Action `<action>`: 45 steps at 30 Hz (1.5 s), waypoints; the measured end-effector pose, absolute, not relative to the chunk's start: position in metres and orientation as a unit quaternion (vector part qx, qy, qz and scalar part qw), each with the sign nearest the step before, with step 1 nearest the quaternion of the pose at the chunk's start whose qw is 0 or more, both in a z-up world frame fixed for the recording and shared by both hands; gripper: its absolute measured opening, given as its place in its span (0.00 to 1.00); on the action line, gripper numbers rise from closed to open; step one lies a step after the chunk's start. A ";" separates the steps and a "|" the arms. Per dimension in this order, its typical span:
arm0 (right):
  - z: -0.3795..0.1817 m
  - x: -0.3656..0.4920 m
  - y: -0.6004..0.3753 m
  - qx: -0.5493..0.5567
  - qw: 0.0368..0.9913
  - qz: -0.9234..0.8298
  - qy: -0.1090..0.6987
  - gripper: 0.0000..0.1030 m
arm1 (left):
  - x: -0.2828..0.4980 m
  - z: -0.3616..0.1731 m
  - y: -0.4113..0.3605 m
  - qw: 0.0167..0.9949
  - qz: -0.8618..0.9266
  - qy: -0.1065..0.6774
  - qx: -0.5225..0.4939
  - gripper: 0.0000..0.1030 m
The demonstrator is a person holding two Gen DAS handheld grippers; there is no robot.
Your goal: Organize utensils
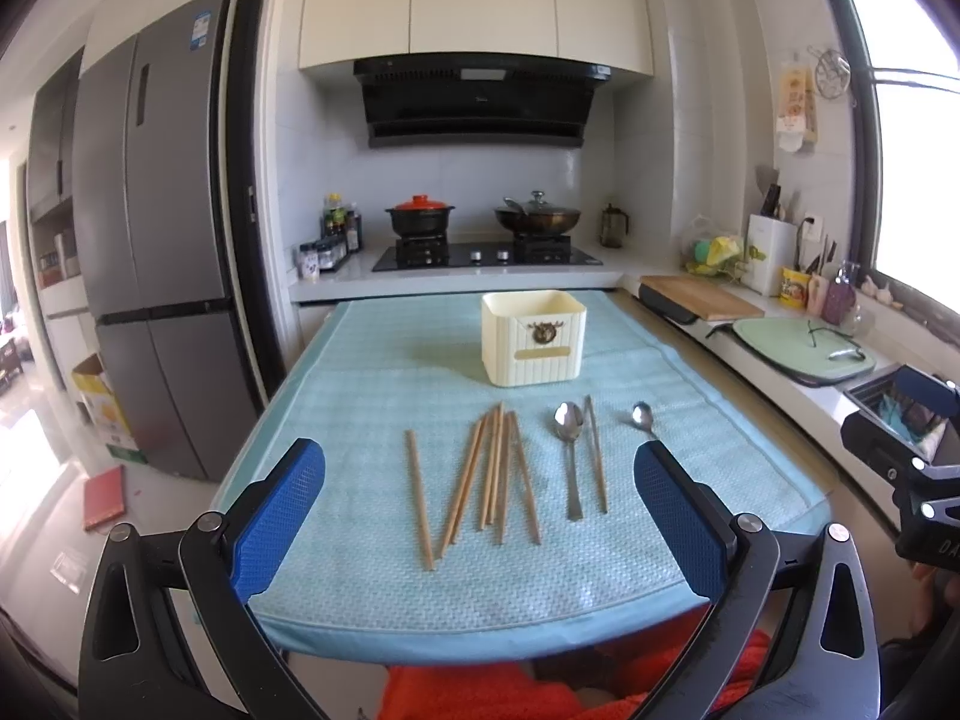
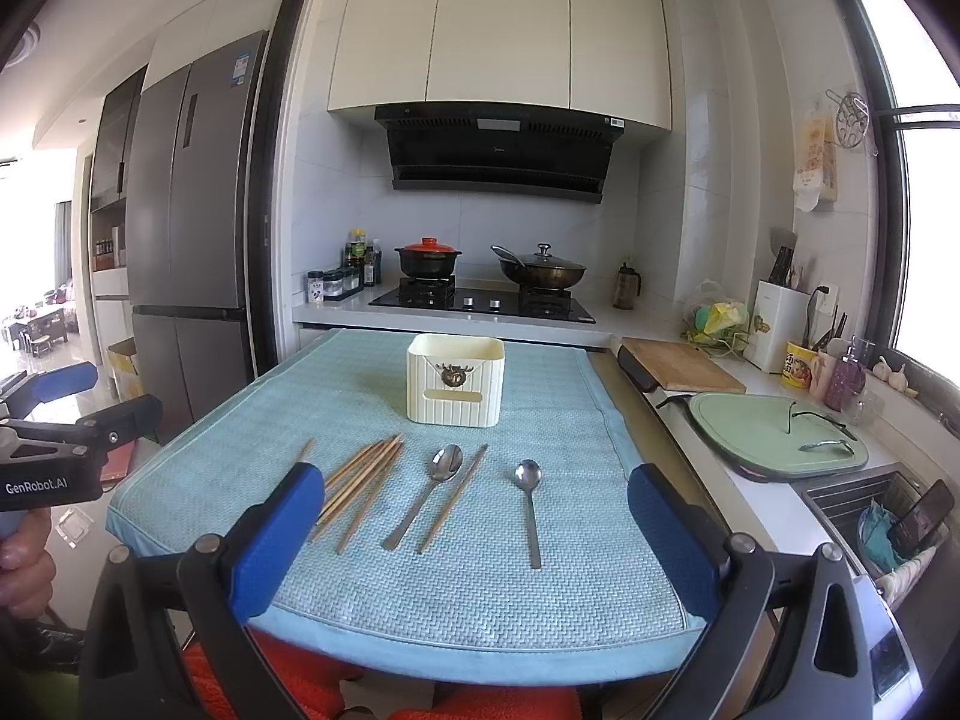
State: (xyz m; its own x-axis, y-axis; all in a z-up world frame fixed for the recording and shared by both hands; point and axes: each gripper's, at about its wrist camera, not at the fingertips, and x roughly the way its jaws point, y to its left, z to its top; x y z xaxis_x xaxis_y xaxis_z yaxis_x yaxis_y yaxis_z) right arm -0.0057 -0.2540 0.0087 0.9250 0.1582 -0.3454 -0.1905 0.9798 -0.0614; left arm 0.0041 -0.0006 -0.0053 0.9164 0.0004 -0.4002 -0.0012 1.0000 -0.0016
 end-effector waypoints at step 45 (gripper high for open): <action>0.006 -0.002 -0.254 -0.044 0.978 0.091 0.181 1.00 | 0.011 -0.009 0.001 0.976 -0.003 0.219 -0.003 1.00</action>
State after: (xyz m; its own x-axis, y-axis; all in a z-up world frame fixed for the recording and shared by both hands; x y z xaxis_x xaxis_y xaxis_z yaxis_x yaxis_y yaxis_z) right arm -0.0018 -0.2540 0.0062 0.9183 0.1615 -0.3613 -0.1935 0.9796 -0.0539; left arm 0.0114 0.0006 -0.0093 0.9041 -0.0063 -0.4272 0.0038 1.0000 -0.0066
